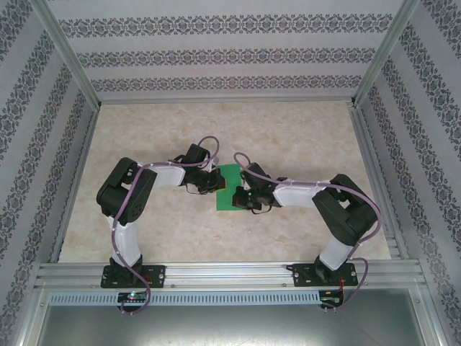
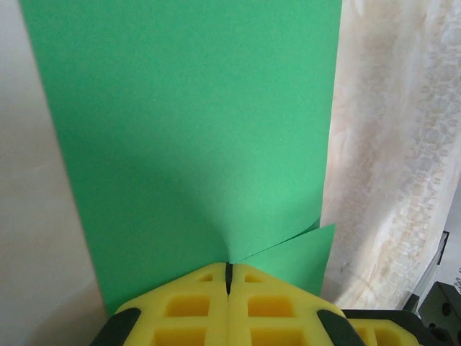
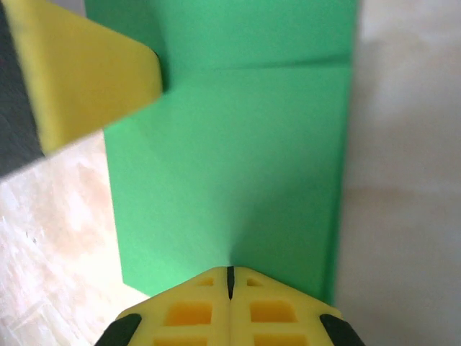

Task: Fold a paper plane with a square sheet of paper (pick it up from the middle)
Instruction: Fold the triangle a second time at the center of the table, then rotate the paper at the center of the table.

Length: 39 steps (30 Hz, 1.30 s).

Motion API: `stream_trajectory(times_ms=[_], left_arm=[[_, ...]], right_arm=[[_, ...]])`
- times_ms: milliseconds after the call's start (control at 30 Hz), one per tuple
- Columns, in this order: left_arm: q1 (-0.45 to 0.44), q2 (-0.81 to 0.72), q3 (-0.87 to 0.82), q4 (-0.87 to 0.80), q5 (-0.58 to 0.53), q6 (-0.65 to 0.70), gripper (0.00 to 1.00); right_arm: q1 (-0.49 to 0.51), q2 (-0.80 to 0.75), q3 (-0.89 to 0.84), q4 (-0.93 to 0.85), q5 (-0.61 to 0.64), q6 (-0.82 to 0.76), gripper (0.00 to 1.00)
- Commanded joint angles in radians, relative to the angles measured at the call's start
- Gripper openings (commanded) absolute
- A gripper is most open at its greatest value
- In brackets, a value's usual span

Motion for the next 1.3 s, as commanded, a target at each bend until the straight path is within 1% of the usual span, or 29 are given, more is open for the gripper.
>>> stream_trajectory(times_ms=[0,200,333,433,500,567,600,700,800,900,1067,1167,1233,1267], left_arm=[[0.019,0.083,-0.053,-0.177,-0.154,0.003,0.0],[0.019,0.072,-0.025,-0.167,-0.116,0.032,0.0],[0.02,0.019,0.022,-0.162,-0.073,0.05,0.04],[0.019,-0.041,0.035,-0.145,-0.05,0.044,0.1],[0.02,-0.084,0.026,-0.129,-0.047,0.031,0.17],[0.02,-0.121,0.001,-0.109,-0.049,0.014,0.26],[0.019,-0.14,-0.017,-0.097,-0.054,0.002,0.32],[0.019,-0.185,-0.083,-0.049,-0.055,-0.045,0.36],[0.016,-0.209,-0.146,0.015,-0.028,-0.095,0.37],[0.009,-0.225,-0.183,0.039,-0.025,-0.117,0.34],[-0.01,-0.216,-0.189,0.049,0.0,-0.122,0.3],[-0.025,-0.201,-0.182,0.066,0.028,-0.127,0.25],[-0.039,-0.192,-0.175,0.069,0.041,-0.13,0.22],[-0.046,-0.19,-0.173,0.067,0.043,-0.128,0.21]], right_arm=[[-0.017,-0.023,-0.104,-0.142,-0.002,0.016,0.0],[-0.054,-0.15,-0.13,-0.113,0.003,0.011,0.0],[-0.09,-0.222,-0.098,-0.098,0.013,-0.024,0.01],[-0.121,-0.215,-0.07,-0.062,0.003,-0.065,0.16],[-0.139,-0.183,-0.037,-0.05,-0.017,-0.1,0.27],[-0.153,-0.146,-0.007,-0.02,-0.06,-0.141,0.34],[-0.162,-0.122,0.011,-0.013,-0.079,-0.158,0.37],[-0.185,-0.045,0.076,-0.019,-0.133,-0.207,0.39],[-0.198,0.025,0.128,-0.022,-0.197,-0.244,0.4],[-0.199,0.064,0.152,-0.008,-0.248,-0.27,0.4],[-0.199,0.096,0.163,0.0,-0.299,-0.3,0.39],[-0.199,0.113,0.168,-0.008,-0.315,-0.315,0.35],[-0.201,0.117,0.168,-0.011,-0.318,-0.318,0.29],[-0.202,0.115,0.167,-0.009,-0.319,-0.317,0.29]])
